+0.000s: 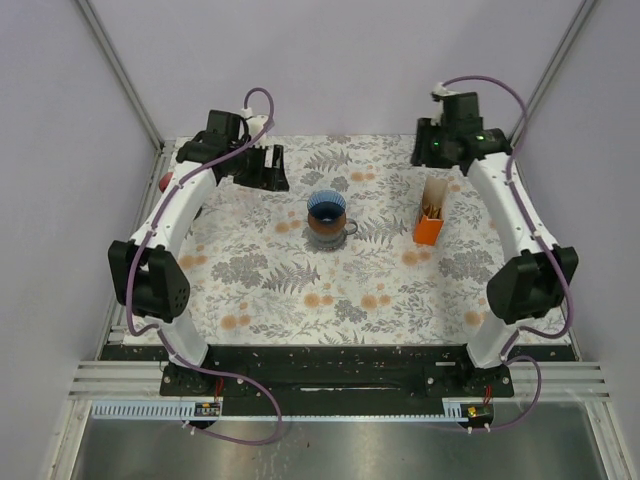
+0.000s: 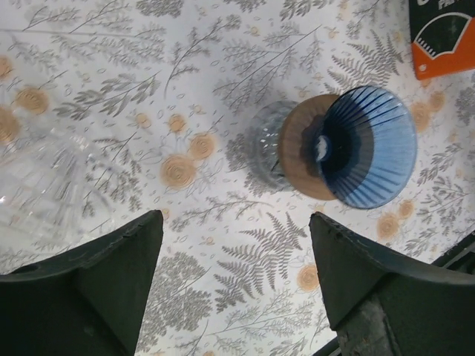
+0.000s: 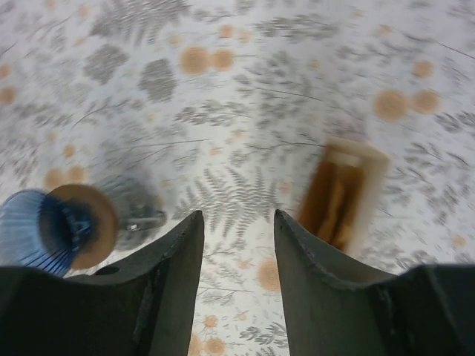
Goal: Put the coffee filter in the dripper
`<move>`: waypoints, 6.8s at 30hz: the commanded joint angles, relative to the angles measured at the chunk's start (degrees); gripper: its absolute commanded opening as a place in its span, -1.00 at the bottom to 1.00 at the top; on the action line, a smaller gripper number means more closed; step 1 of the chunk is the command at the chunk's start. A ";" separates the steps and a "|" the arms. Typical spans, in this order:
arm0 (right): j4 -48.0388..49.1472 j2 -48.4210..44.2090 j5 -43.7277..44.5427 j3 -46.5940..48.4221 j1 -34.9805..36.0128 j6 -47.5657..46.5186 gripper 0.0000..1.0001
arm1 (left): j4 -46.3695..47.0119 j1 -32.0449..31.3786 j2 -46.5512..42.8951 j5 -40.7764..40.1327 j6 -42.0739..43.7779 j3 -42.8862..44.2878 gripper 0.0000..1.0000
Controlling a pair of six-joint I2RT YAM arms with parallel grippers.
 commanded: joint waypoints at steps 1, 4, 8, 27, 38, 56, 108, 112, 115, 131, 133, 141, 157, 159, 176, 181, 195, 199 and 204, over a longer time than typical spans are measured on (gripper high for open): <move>6.37 -4.83 8.00 -9.79 -6.18 4.78 -0.02 | 4.16 1.96 -5.58 -1.79 3.75 -6.46 0.68; 6.21 -3.61 12.39 -12.61 -7.60 4.43 -0.12 | 5.57 2.57 -6.55 -2.41 4.02 -8.49 0.68; 5.85 -1.32 10.22 -14.11 -8.04 4.60 -0.21 | 6.36 3.54 -6.99 -1.36 3.67 -9.63 0.68; 4.97 2.46 8.01 -18.07 -7.69 4.78 -0.36 | 6.45 5.39 -4.35 3.39 0.86 -9.72 0.68; 5.15 5.89 8.10 -17.72 -7.42 4.08 -0.40 | 6.18 5.83 -4.00 4.62 0.42 -9.90 0.68; 2.07 0.89 11.08 -12.27 -7.16 2.14 -1.00 | 5.83 6.09 -3.74 5.94 -0.02 -9.46 0.68; 35.82 -5.71 -18.36 -19.56 15.78 0.91 -1.00 | 0.47 7.85 -7.43 10.24 2.79 -3.13 0.70; 35.21 -6.15 -18.36 -21.58 15.78 1.17 -1.00 | 0.47 7.76 -6.64 10.33 2.53 -3.04 0.70; 35.12 -5.89 -17.92 -23.25 15.78 1.09 -1.00 | 0.38 7.76 -6.11 10.94 2.53 -3.04 0.70; 29.42 -3.69 -11.33 -21.94 15.78 -1.63 -0.51 | 2.85 1.79 -1.72 5.50 -1.17 -1.82 0.72; 28.62 -4.21 -9.49 -21.50 15.78 -2.43 -0.26 | 2.76 1.43 -1.28 5.41 -0.99 -1.29 0.72; 25.19 -4.75 -8.60 -13.78 15.78 -7.17 0.17 | 1.97 1.17 -0.92 5.41 -0.46 0.29 0.72; 15.09 4.82 -4.65 -0.94 14.73 -9.11 -1.00 | 1.09 1.43 -1.63 5.94 0.42 0.74 0.72; 13.07 7.29 -4.56 1.69 13.94 -8.67 -1.00 | 1.09 1.52 -1.36 6.20 0.07 0.47 0.72; 2.09 14.68 -18.09 11.54 13.05 -11.48 -1.00 | 1.08 1.34 -1.36 6.73 -0.20 -0.32 0.72; -1.44 14.77 -17.74 10.23 13.58 -12.71 -1.00 | 1.09 1.34 -1.19 6.82 -0.28 0.29 0.72; -7.24 19.24 -9.23 13.74 19.20 -14.64 -1.00 | 1.09 1.34 -1.36 6.64 -0.37 0.03 0.72; -7.16 19.78 -7.03 14.10 20.08 -14.73 -1.00 | 1.35 1.34 -1.01 7.25 -1.95 0.12 0.73; -7.07 22.32 -5.27 15.76 22.10 -15.00 -1.00 | 3.19 1.34 -0.05 9.54 -5.64 -0.76 0.73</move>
